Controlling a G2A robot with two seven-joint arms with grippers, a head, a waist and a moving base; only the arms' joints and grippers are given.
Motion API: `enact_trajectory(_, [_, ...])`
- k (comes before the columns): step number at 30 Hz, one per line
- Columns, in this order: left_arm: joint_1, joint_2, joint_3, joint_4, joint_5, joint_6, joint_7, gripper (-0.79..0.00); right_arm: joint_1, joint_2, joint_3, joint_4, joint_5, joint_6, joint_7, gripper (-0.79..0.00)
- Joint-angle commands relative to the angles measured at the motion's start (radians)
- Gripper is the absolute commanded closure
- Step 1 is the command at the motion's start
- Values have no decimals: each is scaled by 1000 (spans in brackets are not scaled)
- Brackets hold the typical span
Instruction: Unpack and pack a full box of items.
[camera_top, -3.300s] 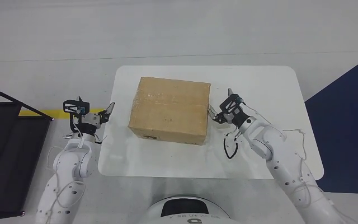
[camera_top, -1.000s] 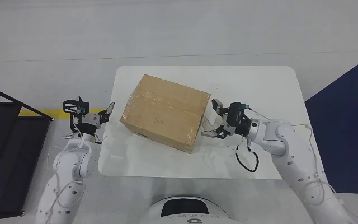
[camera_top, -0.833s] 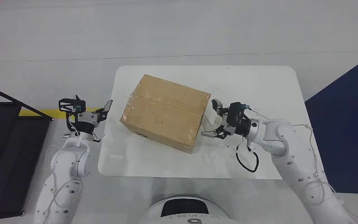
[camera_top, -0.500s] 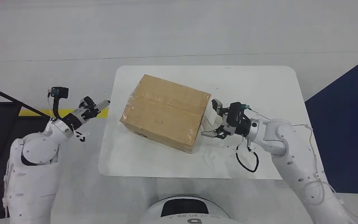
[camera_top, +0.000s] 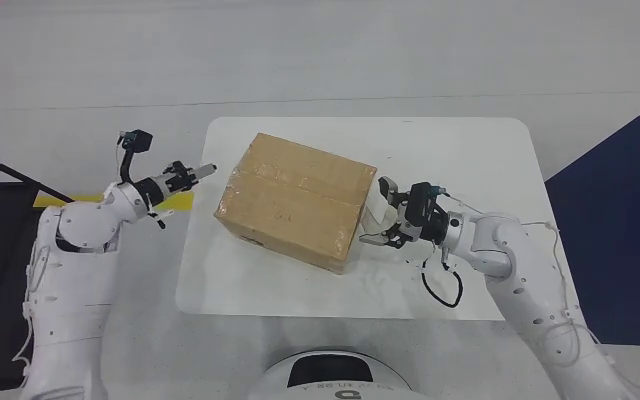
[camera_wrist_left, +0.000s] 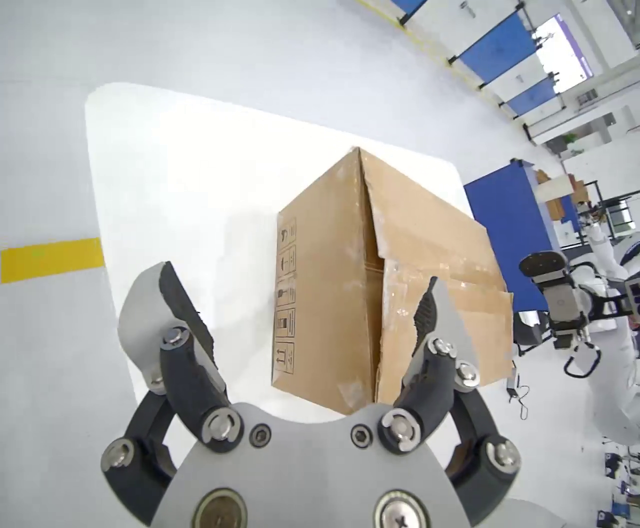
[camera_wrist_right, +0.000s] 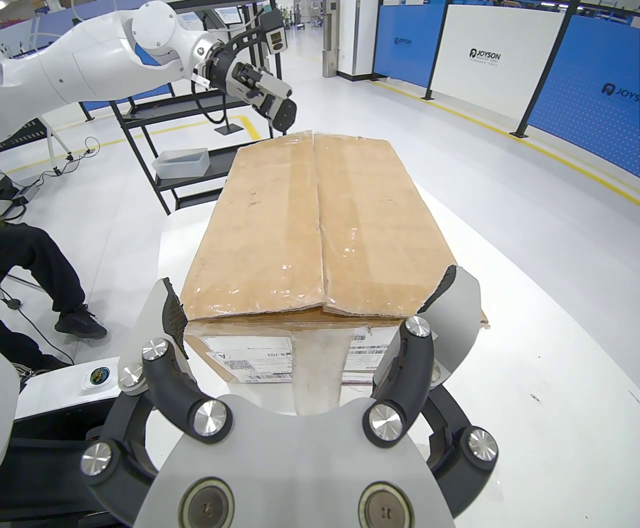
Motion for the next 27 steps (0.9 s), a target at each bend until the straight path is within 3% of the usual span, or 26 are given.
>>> enact_trajectory(1, [-18, 0, 24, 28, -78, -18, -57, -785, 0, 0, 0, 0, 0, 0, 0, -785])
enact_trajectory(8, [-58, 6, 54, 124, -311, -91, -229, -785, 0, 0, 0, 0, 0, 0, 0, -785])
enact_trajectory(11, [-54, 12, 48, 120, -240, -109, -171, -785, 0, 0, 0, 0, 0, 0, 0, -785])
enact_trajectory(20, [-52, 11, 50, 118, -243, -108, -166, -785, 0, 0, 0, 0, 0, 0, 0, -785])
enact_trajectory(27, [-73, 6, 140, 101, -297, -113, -197, -785, 0, 0, 0, 0, 0, 0, 0, -785])
